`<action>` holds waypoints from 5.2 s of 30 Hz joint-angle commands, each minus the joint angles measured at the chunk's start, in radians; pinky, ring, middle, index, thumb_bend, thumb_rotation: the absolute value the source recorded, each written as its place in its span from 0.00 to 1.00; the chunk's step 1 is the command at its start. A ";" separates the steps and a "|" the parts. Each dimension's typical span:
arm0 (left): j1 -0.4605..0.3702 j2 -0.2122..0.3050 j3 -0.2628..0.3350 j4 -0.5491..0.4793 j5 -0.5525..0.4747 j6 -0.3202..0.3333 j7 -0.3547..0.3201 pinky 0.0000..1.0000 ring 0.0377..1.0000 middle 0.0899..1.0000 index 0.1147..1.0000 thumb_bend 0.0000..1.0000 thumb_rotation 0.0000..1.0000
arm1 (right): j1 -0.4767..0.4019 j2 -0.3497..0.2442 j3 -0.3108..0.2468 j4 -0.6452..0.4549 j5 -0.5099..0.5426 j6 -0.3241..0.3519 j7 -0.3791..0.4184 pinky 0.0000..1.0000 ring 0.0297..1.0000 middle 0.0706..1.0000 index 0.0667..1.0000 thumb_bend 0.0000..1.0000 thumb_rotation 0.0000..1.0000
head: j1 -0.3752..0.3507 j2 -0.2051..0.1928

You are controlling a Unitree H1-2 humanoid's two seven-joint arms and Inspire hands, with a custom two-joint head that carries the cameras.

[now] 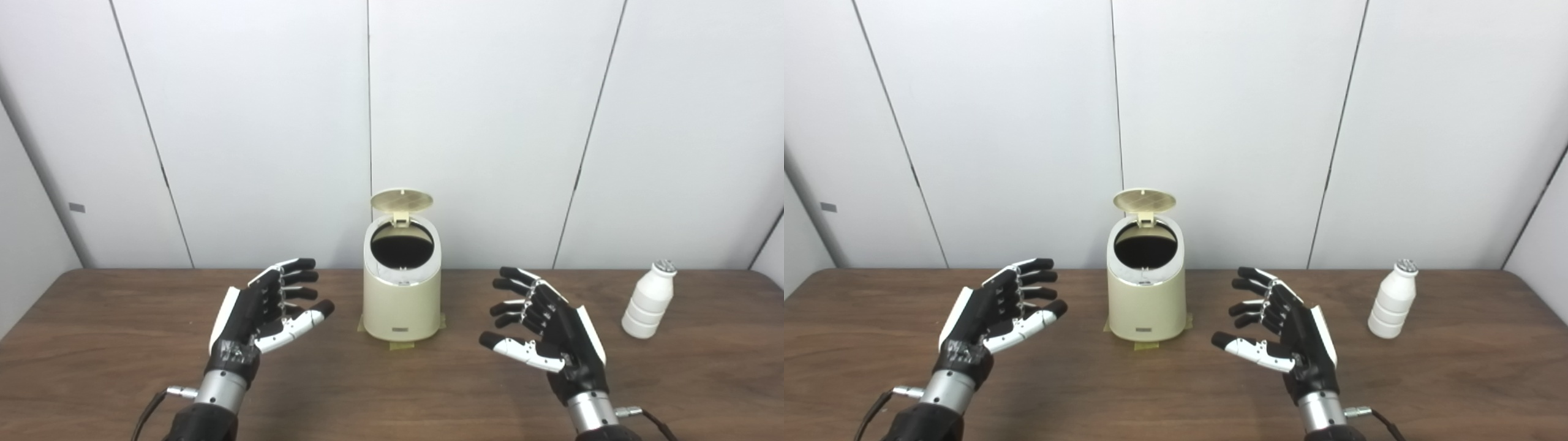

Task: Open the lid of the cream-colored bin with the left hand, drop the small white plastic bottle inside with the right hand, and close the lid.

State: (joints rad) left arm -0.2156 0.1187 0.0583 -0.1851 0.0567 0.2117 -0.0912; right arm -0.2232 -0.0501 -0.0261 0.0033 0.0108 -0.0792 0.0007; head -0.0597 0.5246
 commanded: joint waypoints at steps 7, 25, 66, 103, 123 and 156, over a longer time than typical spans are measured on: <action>0.002 0.021 0.012 0.041 -0.021 -0.101 0.006 0.53 0.65 0.71 0.74 0.68 0.13 | -0.126 -0.100 -0.018 -0.052 -0.039 0.027 0.028 0.53 0.57 0.72 0.73 0.82 0.14 | -0.071 -0.018; -0.014 0.078 0.042 0.110 -0.095 -0.167 -0.014 0.54 0.67 0.73 0.75 0.61 0.02 | -0.353 -0.466 -0.142 -0.083 -0.186 0.223 0.054 0.63 0.70 0.76 0.74 0.84 0.17 | -0.307 -0.112; -0.020 0.088 0.052 0.073 -0.129 -0.105 -0.027 0.60 0.71 0.74 0.75 0.57 0.00 | -0.191 -0.449 -0.241 0.332 0.021 0.171 0.091 0.95 0.95 0.97 0.99 0.83 0.16 | -0.347 -0.119; -0.011 0.088 0.036 0.035 -0.132 -0.060 -0.043 0.57 0.69 0.75 0.77 0.54 0.00 | -0.274 -0.354 -0.210 0.536 -0.008 -0.035 -0.106 0.39 0.46 0.47 0.57 0.58 0.00 | -0.334 -0.088; -0.010 0.088 0.004 0.061 -0.089 -0.097 -0.039 0.55 0.66 0.73 0.75 0.56 0.00 | -0.257 -0.332 -0.106 0.207 -0.190 -0.066 -0.162 0.34 0.38 0.45 0.49 0.51 0.00 | -0.292 -0.090; -0.018 -0.017 -0.045 0.184 -0.027 -0.233 0.022 0.59 0.65 0.71 0.72 0.67 0.07 | -0.517 -0.072 0.074 0.196 -0.197 0.036 -0.020 0.31 0.37 0.45 0.49 0.51 0.00 | 0.040 -0.151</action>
State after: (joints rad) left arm -0.1918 0.1035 0.0127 0.0265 0.0243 0.0141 -0.0829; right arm -0.6759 -0.1171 0.0506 0.2156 -0.1869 -0.0370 -0.0178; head -0.0199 0.3743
